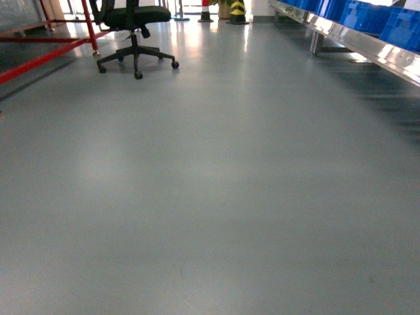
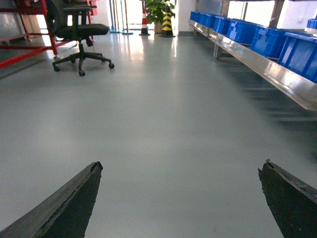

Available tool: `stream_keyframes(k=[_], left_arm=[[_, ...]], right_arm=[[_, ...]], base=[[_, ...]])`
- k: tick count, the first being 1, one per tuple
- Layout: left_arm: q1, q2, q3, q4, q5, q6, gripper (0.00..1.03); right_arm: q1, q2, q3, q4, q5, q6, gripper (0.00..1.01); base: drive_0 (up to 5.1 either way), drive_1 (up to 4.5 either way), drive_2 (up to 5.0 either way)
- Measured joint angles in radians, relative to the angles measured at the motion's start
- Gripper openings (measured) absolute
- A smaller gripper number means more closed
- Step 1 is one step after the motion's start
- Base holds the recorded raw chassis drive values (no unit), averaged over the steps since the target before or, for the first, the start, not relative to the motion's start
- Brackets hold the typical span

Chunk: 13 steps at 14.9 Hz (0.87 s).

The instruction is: Pick capacitor and pack into box

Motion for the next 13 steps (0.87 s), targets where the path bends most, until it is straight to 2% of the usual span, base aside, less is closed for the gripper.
stream_keyframes(k=[13], left_arm=[[0.0,0.0,0.0,0.0,0.0,0.0,0.45]], right_arm=[[0.0,0.0,0.0,-0.002,0.0,0.0,0.98]], base=[[-4.8,2.63,2.6]])
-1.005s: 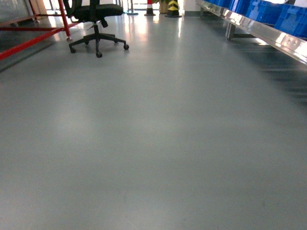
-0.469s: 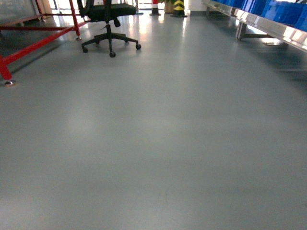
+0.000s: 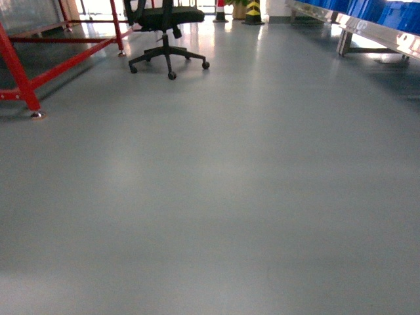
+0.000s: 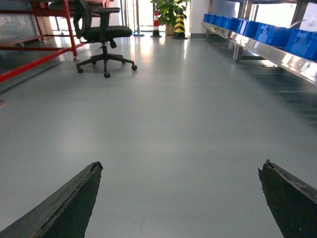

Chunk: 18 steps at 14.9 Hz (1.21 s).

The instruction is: Pick capacitor and pack into box

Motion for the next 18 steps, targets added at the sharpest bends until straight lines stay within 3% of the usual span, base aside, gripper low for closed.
stream_keyframes(k=[18], left_arm=[[0.0,0.0,0.0,-0.002,0.0,0.0,0.45]], right_arm=[[0.0,0.0,0.0,-0.001,0.0,0.0,0.98]], base=[[-5.0,2.47,2.5]])
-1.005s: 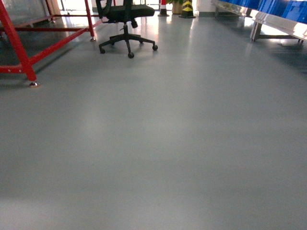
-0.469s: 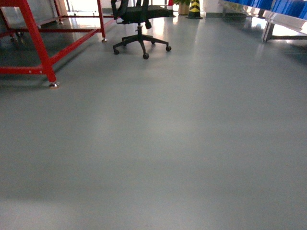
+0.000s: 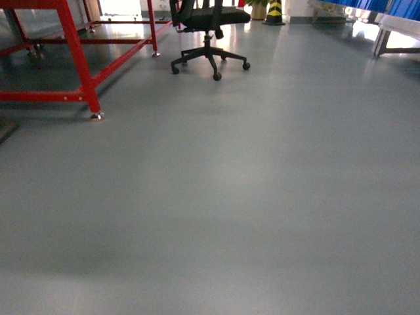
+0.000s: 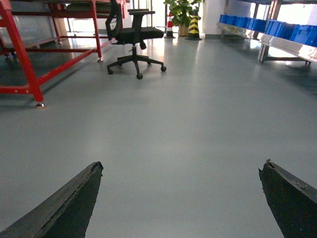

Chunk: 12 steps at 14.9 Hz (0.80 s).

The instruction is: Pick capacitor and pack into box

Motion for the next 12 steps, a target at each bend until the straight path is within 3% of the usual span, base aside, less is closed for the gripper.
stream_keyframes(k=[12], left_arm=[[0.0,0.0,0.0,0.001,0.0,0.0,0.44]], right_arm=[[0.0,0.0,0.0,0.003,0.0,0.0,0.98]], base=[[-5.1,2.39,2.4]])
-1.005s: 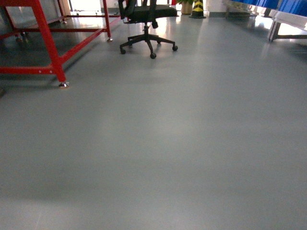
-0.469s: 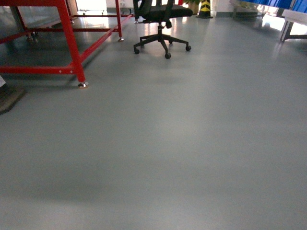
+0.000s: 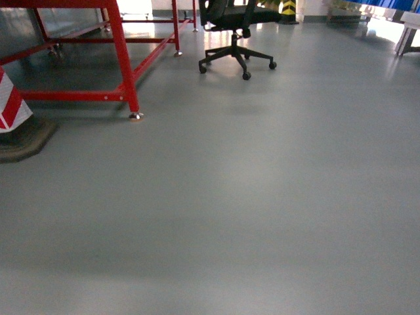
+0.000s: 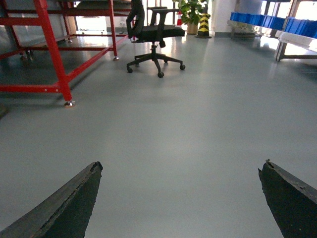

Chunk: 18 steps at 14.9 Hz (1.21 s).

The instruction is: Pick capacitor and pack into box

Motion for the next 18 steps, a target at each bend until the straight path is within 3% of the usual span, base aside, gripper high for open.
stream_keyframes(k=[18], left_arm=[[0.0,0.0,0.0,-0.001,0.0,0.0,0.44]], right_arm=[[0.0,0.0,0.0,-0.002,0.0,0.0,0.98]], base=[[-5.1,2.33,2.3]])
